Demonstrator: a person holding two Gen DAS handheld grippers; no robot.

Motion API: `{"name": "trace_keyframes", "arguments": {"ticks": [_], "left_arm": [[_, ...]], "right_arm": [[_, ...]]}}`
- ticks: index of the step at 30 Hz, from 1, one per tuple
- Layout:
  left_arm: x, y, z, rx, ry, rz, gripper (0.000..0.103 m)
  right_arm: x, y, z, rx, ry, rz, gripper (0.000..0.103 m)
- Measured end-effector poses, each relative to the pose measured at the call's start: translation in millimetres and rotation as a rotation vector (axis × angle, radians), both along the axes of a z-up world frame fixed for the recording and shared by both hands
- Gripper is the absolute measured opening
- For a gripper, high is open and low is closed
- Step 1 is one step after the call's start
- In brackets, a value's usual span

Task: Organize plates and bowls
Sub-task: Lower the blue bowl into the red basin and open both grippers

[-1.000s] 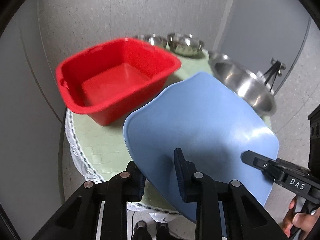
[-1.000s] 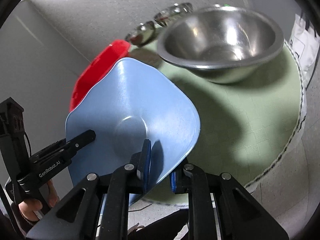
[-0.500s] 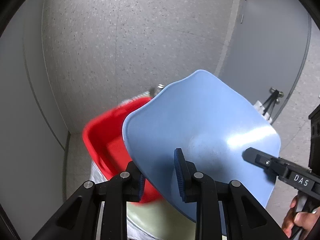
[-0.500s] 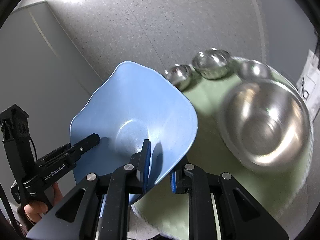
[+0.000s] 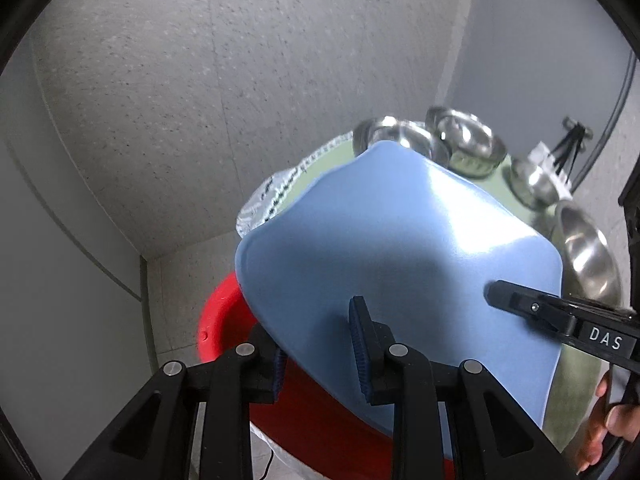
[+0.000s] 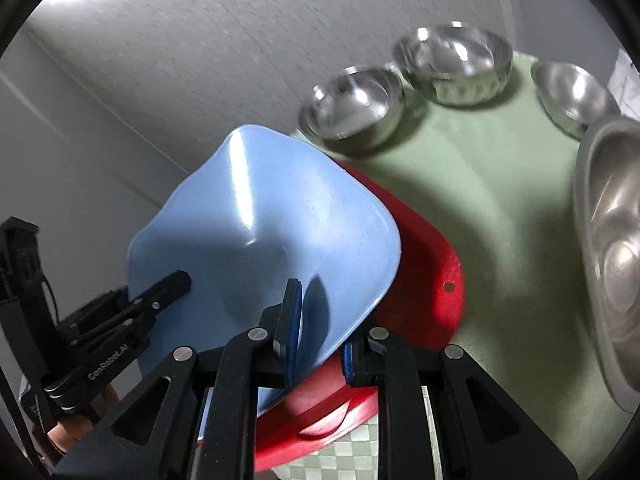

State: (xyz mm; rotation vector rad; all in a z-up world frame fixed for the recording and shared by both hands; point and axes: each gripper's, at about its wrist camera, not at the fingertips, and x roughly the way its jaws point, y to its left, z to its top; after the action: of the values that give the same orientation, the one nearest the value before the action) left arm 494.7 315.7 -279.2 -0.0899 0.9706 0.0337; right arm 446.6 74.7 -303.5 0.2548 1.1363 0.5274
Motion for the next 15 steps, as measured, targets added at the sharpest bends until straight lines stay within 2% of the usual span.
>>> {"name": "trace_keyframes", "arguments": {"ticks": [5,9,10,12,14,15], "left_arm": [[12,9,-14,-0.017,0.040,-0.042,0.027],[25,8,-10,-0.021,0.056,-0.044,0.032],[24,10,-11,-0.025,0.059,-0.047,0.037],[28,-2,8,-0.025,0.064,-0.048,0.042],[26,-5,11,-0.020,0.064,-0.049,0.055],[25,-6,12,-0.019,0.062,-0.049,0.058]], "right_arm": [[3,3,-2,-0.044,0.005,-0.014,0.019],[0,8,-1,-0.088,-0.002,-0.002,0.019],[1,11,-3,-0.097,-0.006,0.004,0.019],[2,16,-6,-0.117,-0.014,0.011,0.020],[4,17,-8,-0.126,-0.013,0.007,0.020],[4,17,-8,-0.130,-0.008,0.004,0.020]]}}
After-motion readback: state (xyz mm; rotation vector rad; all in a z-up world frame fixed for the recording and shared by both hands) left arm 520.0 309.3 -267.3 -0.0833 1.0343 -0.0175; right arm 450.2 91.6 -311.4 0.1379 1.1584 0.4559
